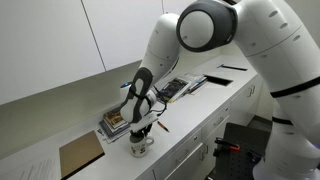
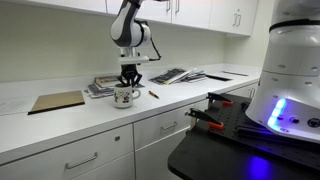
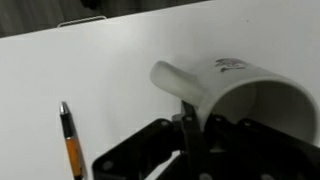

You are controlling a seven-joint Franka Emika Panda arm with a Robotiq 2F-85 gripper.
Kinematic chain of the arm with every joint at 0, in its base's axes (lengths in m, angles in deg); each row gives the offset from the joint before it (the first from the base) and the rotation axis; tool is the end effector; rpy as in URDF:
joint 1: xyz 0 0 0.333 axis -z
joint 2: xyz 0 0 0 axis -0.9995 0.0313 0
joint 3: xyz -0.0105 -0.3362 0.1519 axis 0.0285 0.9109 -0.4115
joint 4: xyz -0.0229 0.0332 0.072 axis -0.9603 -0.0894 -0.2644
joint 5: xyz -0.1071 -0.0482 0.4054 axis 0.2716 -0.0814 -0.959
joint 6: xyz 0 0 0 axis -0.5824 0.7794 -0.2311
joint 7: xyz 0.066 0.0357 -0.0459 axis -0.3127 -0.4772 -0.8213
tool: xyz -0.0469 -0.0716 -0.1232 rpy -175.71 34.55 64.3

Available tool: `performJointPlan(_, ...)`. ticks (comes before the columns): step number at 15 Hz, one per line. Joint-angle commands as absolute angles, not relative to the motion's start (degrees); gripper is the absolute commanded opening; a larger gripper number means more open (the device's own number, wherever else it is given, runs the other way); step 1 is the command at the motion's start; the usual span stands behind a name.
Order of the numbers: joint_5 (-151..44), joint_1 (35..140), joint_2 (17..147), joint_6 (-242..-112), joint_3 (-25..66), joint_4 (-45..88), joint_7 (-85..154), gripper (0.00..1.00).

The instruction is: Move the mug to the left.

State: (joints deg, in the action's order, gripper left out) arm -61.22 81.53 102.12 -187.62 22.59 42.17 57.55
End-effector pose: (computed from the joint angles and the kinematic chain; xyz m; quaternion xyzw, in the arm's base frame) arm 0.6451 0.0111 0.1127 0.9667 -0.2537 -0.0291 0.0158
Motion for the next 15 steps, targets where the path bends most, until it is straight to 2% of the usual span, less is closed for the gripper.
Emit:
performJointPlan(1, -61.89, 77.59, 101.21, -186.43, 23.38, 41.39, 64.35, 0.02)
performJointPlan(7, -62.88, 72.35, 105.35, -184.51, 22.99, 34.64, 74.93, 0.02)
performJointPlan(14, -65.84, 73.09, 110.42, -182.96, 21.63, 27.31, 78.3, 0.02)
performJointPlan(15, -66.69, 73.52, 110.43, -182.56, 21.02, 27.05, 77.65, 0.34)
